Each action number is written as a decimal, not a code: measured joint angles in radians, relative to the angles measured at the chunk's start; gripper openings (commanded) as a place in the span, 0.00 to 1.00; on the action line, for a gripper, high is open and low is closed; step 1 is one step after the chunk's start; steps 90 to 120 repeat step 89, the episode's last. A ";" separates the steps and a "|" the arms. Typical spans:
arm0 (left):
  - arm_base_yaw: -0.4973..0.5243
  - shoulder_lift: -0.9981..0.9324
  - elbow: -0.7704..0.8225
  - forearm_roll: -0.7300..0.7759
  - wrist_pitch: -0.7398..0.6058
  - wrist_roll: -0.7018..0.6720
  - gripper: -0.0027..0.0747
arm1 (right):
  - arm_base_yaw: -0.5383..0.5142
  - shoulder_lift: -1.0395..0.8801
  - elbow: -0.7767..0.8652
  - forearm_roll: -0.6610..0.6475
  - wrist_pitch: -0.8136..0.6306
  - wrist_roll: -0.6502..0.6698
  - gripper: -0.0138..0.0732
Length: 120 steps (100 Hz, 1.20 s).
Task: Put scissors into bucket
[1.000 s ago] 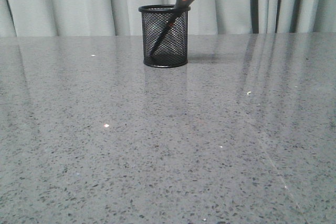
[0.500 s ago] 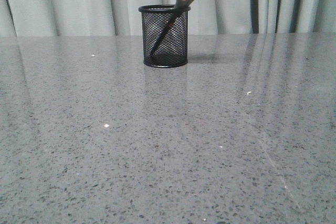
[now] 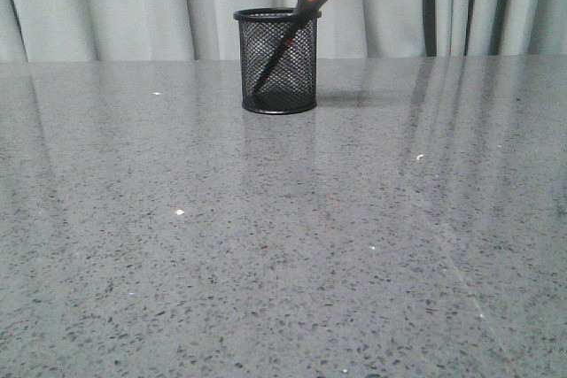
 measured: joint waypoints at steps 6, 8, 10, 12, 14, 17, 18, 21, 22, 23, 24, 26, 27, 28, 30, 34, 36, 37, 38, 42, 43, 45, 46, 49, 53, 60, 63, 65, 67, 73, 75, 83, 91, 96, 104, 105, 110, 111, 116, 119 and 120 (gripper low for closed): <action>0.000 0.000 0.000 0.000 0.000 0.000 0.01 | -0.019 -0.035 0.047 -0.004 -0.002 0.005 0.08; 0.000 0.000 0.000 0.000 0.000 0.000 0.01 | -0.022 -0.045 0.063 -0.007 -0.002 0.007 0.08; 0.000 0.000 0.000 0.000 0.000 0.000 0.01 | -0.024 -0.058 0.079 -0.007 -0.002 0.007 0.08; 0.000 0.000 0.000 0.000 0.000 0.000 0.01 | -0.026 -0.069 0.095 -0.007 -0.006 0.007 0.08; 0.000 0.000 0.000 0.000 0.002 0.000 0.01 | -0.026 -0.076 0.106 -0.007 -0.008 0.007 0.08; 0.000 0.000 0.000 0.000 0.002 0.000 0.01 | -0.026 -0.080 0.131 -0.009 -0.014 0.011 0.08; 0.000 0.000 0.000 0.000 0.002 0.000 0.01 | -0.026 -0.082 0.135 -0.009 -0.018 0.014 0.08; 0.000 0.000 0.000 0.000 0.002 0.000 0.01 | -0.027 -0.084 0.149 -0.009 -0.017 0.019 0.08; 0.000 0.000 0.000 0.000 0.002 0.000 0.01 | -0.027 -0.084 0.152 -0.010 -0.017 0.021 0.08; 0.000 0.000 0.000 0.000 0.002 0.000 0.01 | -0.027 -0.084 0.154 -0.010 -0.008 0.023 0.08; 0.000 0.000 0.000 0.000 0.002 0.000 0.01 | -0.027 -0.086 0.154 -0.010 -0.003 0.023 0.08; 0.000 0.000 0.000 0.000 0.002 0.000 0.01 | -0.028 -0.086 0.154 -0.012 0.003 0.027 0.08; 0.000 0.000 0.000 0.000 0.002 0.000 0.01 | -0.030 -0.086 0.154 -0.015 0.003 0.028 0.08; 0.000 0.000 0.000 0.000 0.002 0.000 0.01 | -0.030 -0.086 0.154 -0.015 0.003 0.030 0.08; 0.000 0.000 0.000 0.000 0.002 0.000 0.01 | -0.030 -0.086 0.154 -0.018 0.003 0.032 0.08; 0.000 0.000 0.000 0.000 0.002 0.000 0.01 | -0.031 -0.086 0.154 -0.027 0.003 0.033 0.08; 0.000 0.000 0.000 0.000 0.002 0.000 0.01 | -0.031 -0.086 0.154 -0.032 0.003 0.033 0.08; 0.000 0.000 0.000 0.000 0.002 0.000 0.01 | -0.031 -0.086 0.154 -0.032 0.003 0.033 0.08; 0.000 0.000 0.000 0.000 0.002 0.000 0.01 | -0.031 -0.086 0.154 -0.034 0.003 0.033 0.08; 0.000 0.000 0.000 0.000 0.002 0.000 0.01 | -0.031 -0.086 0.154 -0.038 0.003 0.033 0.08; 0.000 0.000 0.000 0.000 0.002 -0.001 0.01 | -0.031 -0.086 0.154 -0.040 0.003 0.034 0.08; 0.000 0.000 0.000 0.000 0.004 -0.001 0.01 | -0.031 -0.086 0.154 -0.040 0.003 0.034 0.08; 0.000 0.000 0.000 0.000 0.004 -0.001 0.01 | -0.031 -0.086 0.154 -0.040 0.003 0.036 0.08; 0.000 0.000 0.000 0.000 0.004 -0.001 0.01 | -0.031 -0.086 0.154 -0.042 0.003 0.036 0.08; 0.000 0.000 0.000 0.000 0.004 -0.001 0.01 | -0.031 -0.086 0.154 -0.042 0.003 0.036 0.08; 0.000 0.000 0.000 0.000 0.004 -0.001 0.01 | -0.031 -0.086 0.154 -0.044 0.003 0.038 0.08; 0.000 0.000 0.000 0.000 0.004 -0.001 0.01 | -0.031 -0.086 0.154 -0.044 0.003 0.038 0.08; 0.000 0.000 0.000 0.000 0.004 -0.001 0.01 | -0.031 -0.086 0.154 -0.044 0.003 0.040 0.08; 0.000 0.000 0.000 0.000 0.004 -0.001 0.01 | -0.031 -0.086 0.154 -0.051 0.003 0.040 0.08; 0.000 0.000 0.000 0.000 0.004 -0.001 0.01 | -0.031 -0.086 0.154 -0.051 0.003 0.040 0.08; 0.000 0.000 0.000 0.000 0.004 -0.001 0.01 | -0.031 -0.086 0.154 -0.051 0.003 0.040 0.08; 0.000 0.000 0.000 0.000 0.004 -0.001 0.01 | -0.031 -0.086 0.154 -0.051 0.003 0.040 0.08; 0.000 0.000 0.000 0.000 0.004 -0.001 0.01 | -0.031 -0.086 0.154 -0.051 0.003 0.040 0.08; 0.000 0.000 0.000 0.000 0.004 -0.001 0.01 | -0.031 -0.086 0.154 -0.051 0.003 0.040 0.08; 0.000 0.000 0.000 0.000 0.004 -0.001 0.01 | -0.031 -0.086 0.154 -0.051 0.003 0.040 0.08; 0.000 0.000 0.000 0.000 0.004 -0.001 0.01 | -0.031 -0.086 0.154 -0.051 0.003 0.040 0.08; 0.000 0.000 0.000 0.000 0.004 -0.001 0.01 | -0.031 -0.086 0.154 -0.051 0.003 0.040 0.08; 0.000 0.000 0.000 0.000 0.004 -0.001 0.01 | -0.031 -0.086 0.154 -0.051 0.003 0.040 0.08; 0.000 0.000 0.000 0.000 0.004 -0.001 0.01 | -0.031 -0.086 0.154 -0.051 0.003 0.040 0.08; 0.000 0.000 0.000 0.000 0.004 -0.001 0.01 | -0.031 -0.086 0.154 -0.051 0.003 0.040 0.08; 0.000 0.000 0.000 0.000 0.004 -0.001 0.01 | -0.031 -0.086 0.154 -0.051 0.003 0.040 0.08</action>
